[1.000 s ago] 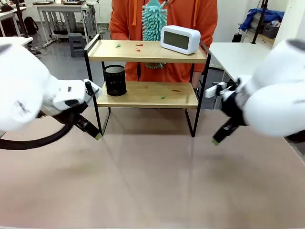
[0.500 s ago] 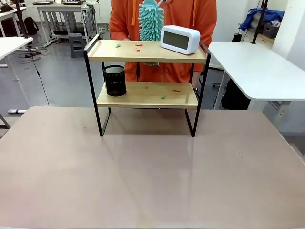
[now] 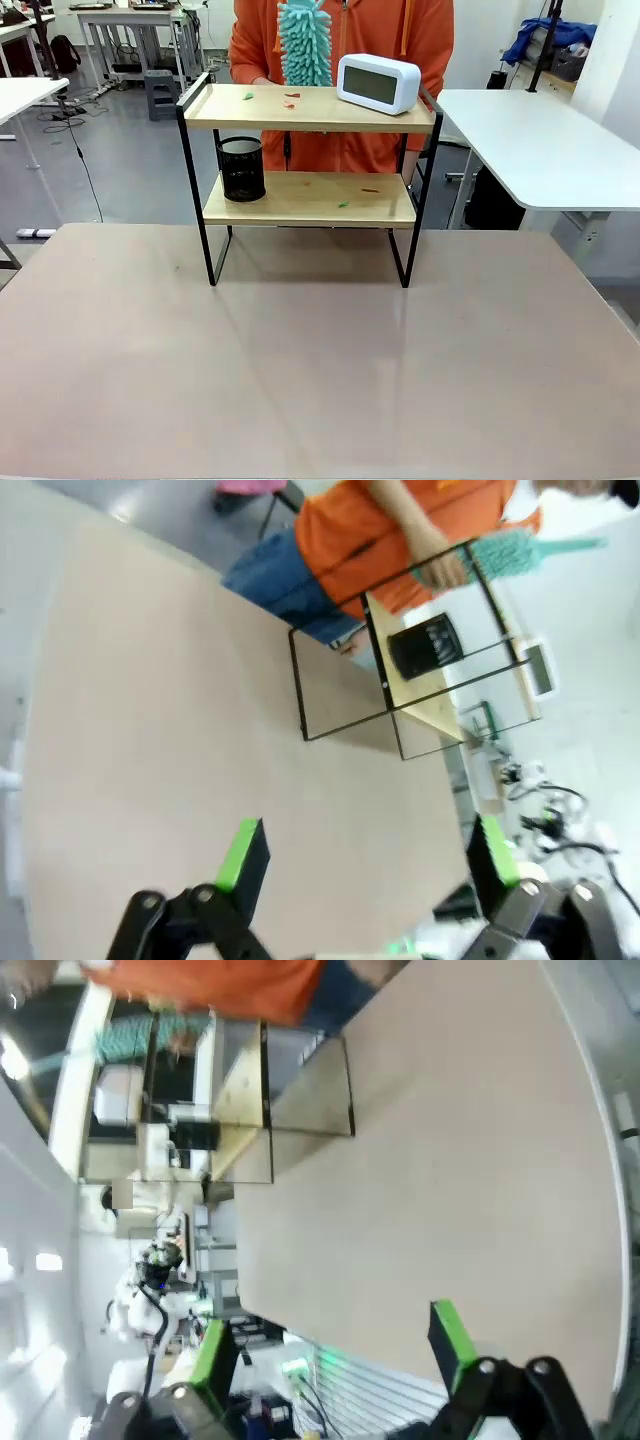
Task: Clean the shelf.
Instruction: Pick up the Duster from the human.
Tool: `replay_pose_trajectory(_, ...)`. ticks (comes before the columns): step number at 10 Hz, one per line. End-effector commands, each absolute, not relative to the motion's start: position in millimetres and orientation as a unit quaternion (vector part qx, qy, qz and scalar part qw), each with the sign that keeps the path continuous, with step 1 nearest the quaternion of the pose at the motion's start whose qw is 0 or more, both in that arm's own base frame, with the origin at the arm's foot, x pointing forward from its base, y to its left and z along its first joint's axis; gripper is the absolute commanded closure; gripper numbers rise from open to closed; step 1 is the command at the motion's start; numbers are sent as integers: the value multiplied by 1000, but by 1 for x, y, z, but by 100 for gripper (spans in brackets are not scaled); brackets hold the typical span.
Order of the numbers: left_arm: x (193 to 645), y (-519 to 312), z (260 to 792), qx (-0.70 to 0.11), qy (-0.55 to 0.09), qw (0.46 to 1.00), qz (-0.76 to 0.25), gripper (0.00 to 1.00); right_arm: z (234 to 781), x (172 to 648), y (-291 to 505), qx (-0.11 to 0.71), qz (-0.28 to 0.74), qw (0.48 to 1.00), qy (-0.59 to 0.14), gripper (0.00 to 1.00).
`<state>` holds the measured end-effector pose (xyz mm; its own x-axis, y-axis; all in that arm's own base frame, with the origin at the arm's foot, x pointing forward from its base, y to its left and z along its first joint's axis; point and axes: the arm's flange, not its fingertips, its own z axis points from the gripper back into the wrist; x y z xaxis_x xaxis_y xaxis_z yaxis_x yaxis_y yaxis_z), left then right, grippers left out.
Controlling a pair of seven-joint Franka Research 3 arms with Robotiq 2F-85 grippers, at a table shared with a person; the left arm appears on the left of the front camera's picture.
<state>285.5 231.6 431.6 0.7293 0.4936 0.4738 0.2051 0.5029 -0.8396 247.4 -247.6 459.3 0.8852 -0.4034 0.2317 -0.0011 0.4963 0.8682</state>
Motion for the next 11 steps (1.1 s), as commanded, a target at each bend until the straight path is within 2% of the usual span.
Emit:
replay_pose_trajectory(1,259,235,458,-481,-378,789,48,0,488,229,-244,460,-63,859,-215,0)
replay_pose_trajectory(11,259,235,458,-481,-378,789,48,0,488,229,-244,460,-63,859,-215,0)
